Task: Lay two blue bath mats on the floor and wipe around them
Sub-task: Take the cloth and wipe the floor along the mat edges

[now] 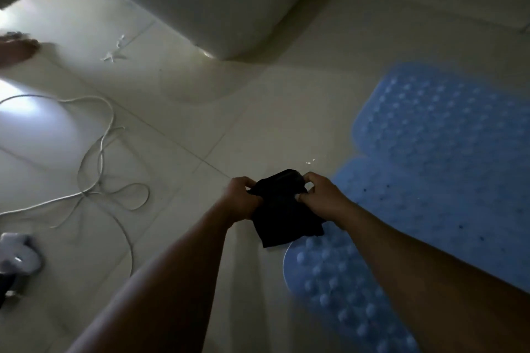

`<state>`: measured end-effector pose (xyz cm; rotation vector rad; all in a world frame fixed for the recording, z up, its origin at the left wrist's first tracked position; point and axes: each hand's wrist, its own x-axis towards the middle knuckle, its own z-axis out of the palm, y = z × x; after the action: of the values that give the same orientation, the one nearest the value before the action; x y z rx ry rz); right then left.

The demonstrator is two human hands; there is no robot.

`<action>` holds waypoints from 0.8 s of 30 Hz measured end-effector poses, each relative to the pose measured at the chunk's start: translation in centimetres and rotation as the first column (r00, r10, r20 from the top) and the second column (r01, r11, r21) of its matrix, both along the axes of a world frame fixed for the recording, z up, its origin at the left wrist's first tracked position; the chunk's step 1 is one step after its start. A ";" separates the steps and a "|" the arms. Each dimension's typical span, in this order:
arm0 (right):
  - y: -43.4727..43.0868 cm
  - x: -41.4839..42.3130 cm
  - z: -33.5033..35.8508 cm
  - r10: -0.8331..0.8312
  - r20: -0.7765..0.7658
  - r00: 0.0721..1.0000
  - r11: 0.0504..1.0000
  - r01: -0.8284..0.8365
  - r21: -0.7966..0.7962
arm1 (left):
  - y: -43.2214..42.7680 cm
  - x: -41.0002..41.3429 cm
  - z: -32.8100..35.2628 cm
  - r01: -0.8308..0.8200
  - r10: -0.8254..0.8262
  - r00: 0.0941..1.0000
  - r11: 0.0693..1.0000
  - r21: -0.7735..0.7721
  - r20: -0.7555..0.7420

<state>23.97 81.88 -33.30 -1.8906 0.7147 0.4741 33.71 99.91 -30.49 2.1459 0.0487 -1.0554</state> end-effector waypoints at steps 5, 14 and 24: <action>3.3 -0.7 -5.9 0.001 -0.001 1.000 0.999 -0.001 -0.034 | 2.7 -0.4 -5.2 0.046 -0.048 0.999 0.996 0.082 0.022; 5.8 -1.7 -7.8 0.083 0.181 0.980 0.771 0.052 -0.634 | 4.0 -2.9 -7.6 0.434 -0.661 0.569 0.747 0.504 0.489; -1.0 -6.4 -13.5 -0.119 0.183 0.976 0.463 0.218 -0.859 | 2.9 -9.9 -14.8 0.473 -0.671 0.457 0.739 0.479 0.584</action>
<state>17.56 80.90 -46.85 -2.7360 1.2231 -0.2134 23.81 102.78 -45.34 2.7618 -1.0827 -0.4139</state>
